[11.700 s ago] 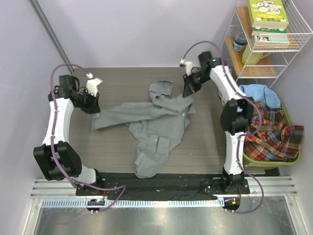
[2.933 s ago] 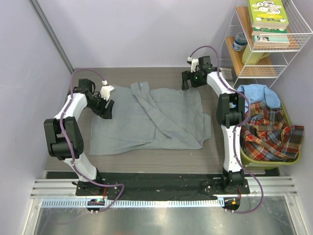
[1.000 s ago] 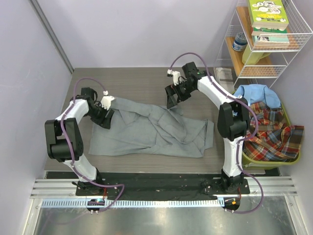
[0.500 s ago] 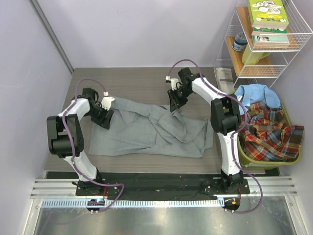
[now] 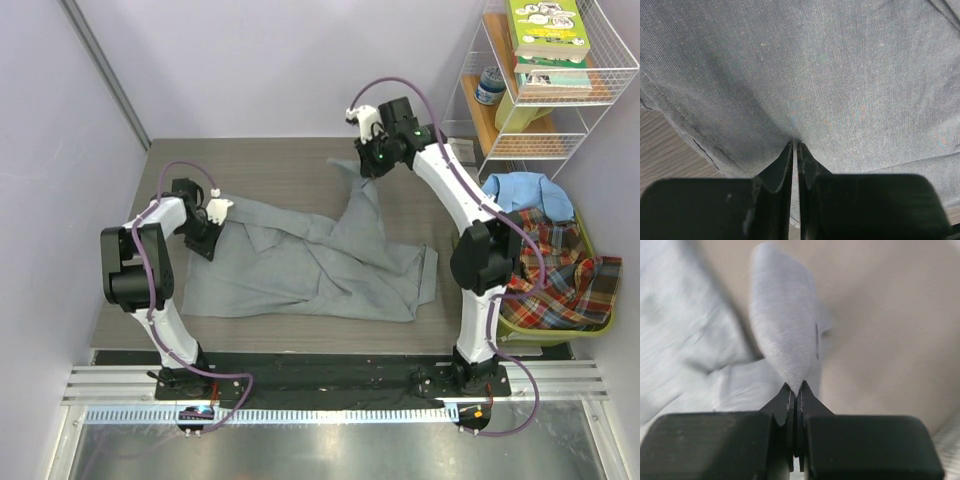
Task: Fold and stack the long sleeve shirts
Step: Flatten the shirt out
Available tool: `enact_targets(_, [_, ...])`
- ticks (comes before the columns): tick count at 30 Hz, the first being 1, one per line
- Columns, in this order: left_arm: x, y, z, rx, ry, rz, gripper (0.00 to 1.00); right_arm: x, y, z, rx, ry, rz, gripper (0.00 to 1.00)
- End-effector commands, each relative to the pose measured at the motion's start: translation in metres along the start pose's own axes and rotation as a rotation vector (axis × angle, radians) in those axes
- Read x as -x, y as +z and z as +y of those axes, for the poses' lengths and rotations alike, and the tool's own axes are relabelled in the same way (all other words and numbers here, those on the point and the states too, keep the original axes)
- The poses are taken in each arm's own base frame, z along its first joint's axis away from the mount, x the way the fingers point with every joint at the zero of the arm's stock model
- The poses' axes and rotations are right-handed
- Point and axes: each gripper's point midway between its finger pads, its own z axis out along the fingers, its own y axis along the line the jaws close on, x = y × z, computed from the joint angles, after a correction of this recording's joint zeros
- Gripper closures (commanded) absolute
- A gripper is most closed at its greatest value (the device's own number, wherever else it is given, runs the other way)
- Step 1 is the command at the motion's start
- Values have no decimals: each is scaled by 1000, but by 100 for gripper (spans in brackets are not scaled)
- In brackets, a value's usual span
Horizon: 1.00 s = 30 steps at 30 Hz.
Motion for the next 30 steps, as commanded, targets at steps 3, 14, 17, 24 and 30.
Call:
enact_targets(3, [-24,8,3,9,-11,79,95,95,-47,-122,-632,-170,-380,99])
enact_targets(14, [-4,-23,5,54,-70,-68,91,155,-69,-200,-1178,-231,-604,1])
enact_targets(17, [4,-32,-1,27,-70,-121,81,135,-66,-170,-965,-212,-534,0])
enact_targets(24, [51,-60,-22,-17,16,-350,49,46,-35,-46,-283,-155,-232,0])
enact_targets(30, [98,-46,-34,140,155,-357,41,-48,-1,66,137,12,58,18])
